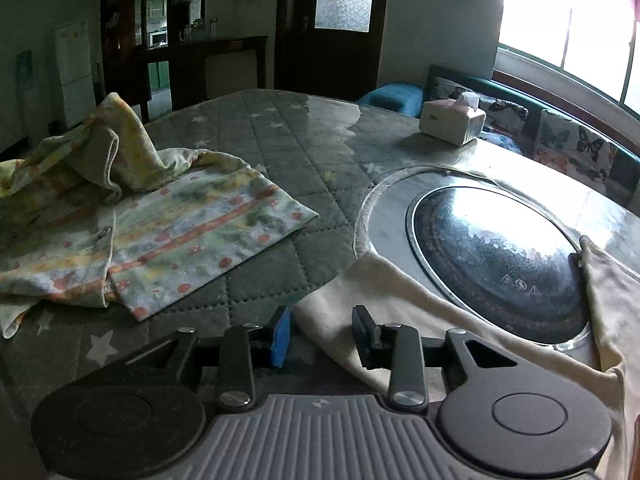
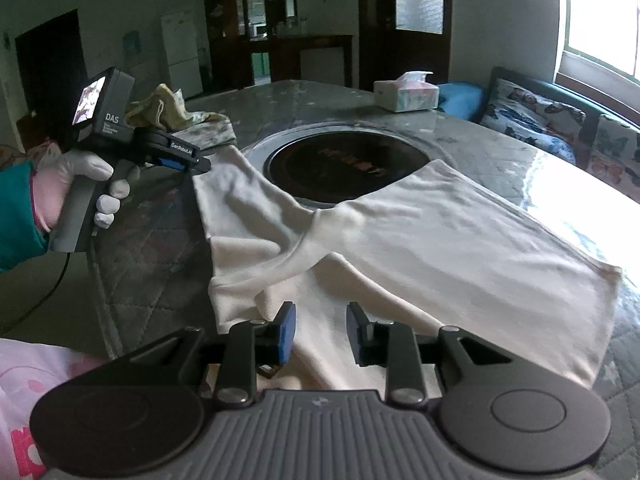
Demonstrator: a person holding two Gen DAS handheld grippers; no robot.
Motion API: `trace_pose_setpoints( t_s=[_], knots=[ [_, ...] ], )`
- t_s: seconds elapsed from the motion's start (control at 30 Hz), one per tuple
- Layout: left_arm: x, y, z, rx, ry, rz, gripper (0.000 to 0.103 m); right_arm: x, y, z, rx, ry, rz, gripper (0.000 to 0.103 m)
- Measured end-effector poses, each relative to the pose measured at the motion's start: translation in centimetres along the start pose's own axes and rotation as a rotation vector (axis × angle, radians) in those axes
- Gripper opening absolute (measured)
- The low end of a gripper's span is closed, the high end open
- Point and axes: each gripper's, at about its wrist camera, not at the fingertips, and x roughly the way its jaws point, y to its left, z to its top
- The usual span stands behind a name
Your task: Fold clothes
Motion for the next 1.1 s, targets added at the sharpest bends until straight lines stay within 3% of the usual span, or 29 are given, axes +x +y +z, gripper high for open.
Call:
trace_pose_setpoints(
  t_s=[0.13, 0.3, 0.4, 0.6, 0.8, 0.93, 1.1],
  knots=[
    [-0.2, -0.1, 0.1, 0.001, -0.016, -0.014, 0.009, -1.1, -0.7, -0.3, 0.028, -0.021, -0.021, 0.028],
    [-2.5, -0.7, 1.0, -0.014, -0.072, -0.124, 0.006, -2.6, -1.7, -0.7, 0.071, -0.054, -0.054, 0.028],
    [-5.2, -2.4, 1.9, -0.008, -0.106, -0.269, 0.005, -3.6, -2.5, -1.0, 0.104, -0.074, -0.082, 0.028],
    [-10.5, -8.2, 2.4, 0.097, -0.150, -0.573, 0.005, -5.9, -4.9, -1.9, 0.194, -0.120, -0.151, 0.028],
    [-13.5, -14.1, 1.1, 0.162, -0.098, -0.861, 0.005, -8.6, -7.6, -3.5, 0.287, -0.153, -0.235, 0.028],
    [-13.9, -17.8, -1.2, 0.245, -0.042, -0.957, 0.005, -9.6, -9.0, -4.6, 0.345, -0.162, -0.273, 0.028],
    [-13.1, -21.3, -4.3, 0.340, 0.063, -0.990, 0.006, -9.9, -9.9, -5.5, 0.391, -0.161, -0.286, 0.028]
  ],
)
